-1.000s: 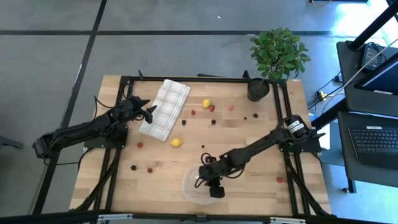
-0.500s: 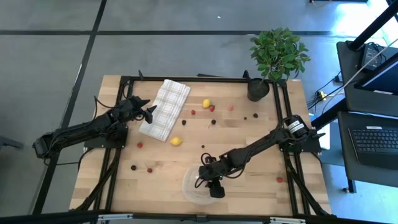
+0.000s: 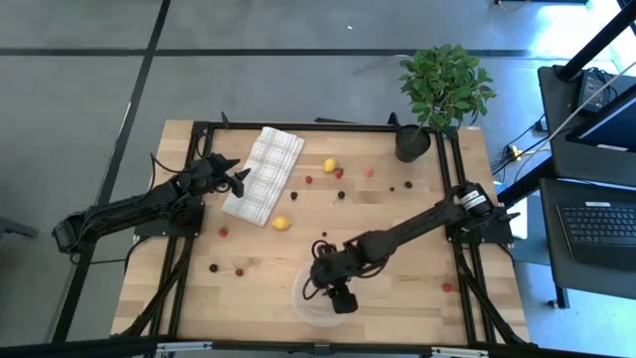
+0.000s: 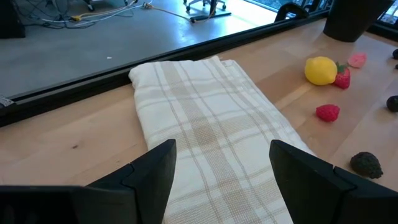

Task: Pick and placing Produce into tupperware
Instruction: Put the bottom blueberry into the transparent bin, then put the top black cherry into the transparent bin

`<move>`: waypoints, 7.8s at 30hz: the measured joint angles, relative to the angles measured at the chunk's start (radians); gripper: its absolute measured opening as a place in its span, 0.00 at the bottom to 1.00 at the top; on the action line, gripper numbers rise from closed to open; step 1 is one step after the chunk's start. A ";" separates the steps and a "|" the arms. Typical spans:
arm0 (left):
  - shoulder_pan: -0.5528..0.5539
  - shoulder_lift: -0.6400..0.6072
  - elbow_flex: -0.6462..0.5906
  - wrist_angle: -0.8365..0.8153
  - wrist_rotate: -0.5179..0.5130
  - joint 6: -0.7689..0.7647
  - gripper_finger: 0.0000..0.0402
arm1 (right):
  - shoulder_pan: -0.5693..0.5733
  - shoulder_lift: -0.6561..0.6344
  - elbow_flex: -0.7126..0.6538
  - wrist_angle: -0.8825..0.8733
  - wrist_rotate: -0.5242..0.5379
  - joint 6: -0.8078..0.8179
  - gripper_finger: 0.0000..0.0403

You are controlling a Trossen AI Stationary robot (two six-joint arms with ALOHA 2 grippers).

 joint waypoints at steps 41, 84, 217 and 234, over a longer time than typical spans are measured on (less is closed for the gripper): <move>0.000 0.000 0.000 -0.007 0.050 0.006 0.62 | -0.384 -0.208 -0.587 0.684 -0.053 -0.352 0.43; 0.000 0.000 0.000 0.002 0.011 0.008 0.62 | -0.372 -0.105 -0.762 1.039 -0.015 -0.222 0.43; 0.000 0.000 0.000 -0.002 0.011 0.009 0.62 | -0.016 0.059 -0.177 0.301 0.018 0.038 0.20; 0.000 0.000 0.000 -0.002 0.011 0.009 0.62 | -0.023 0.038 -0.178 0.317 -0.009 0.040 0.31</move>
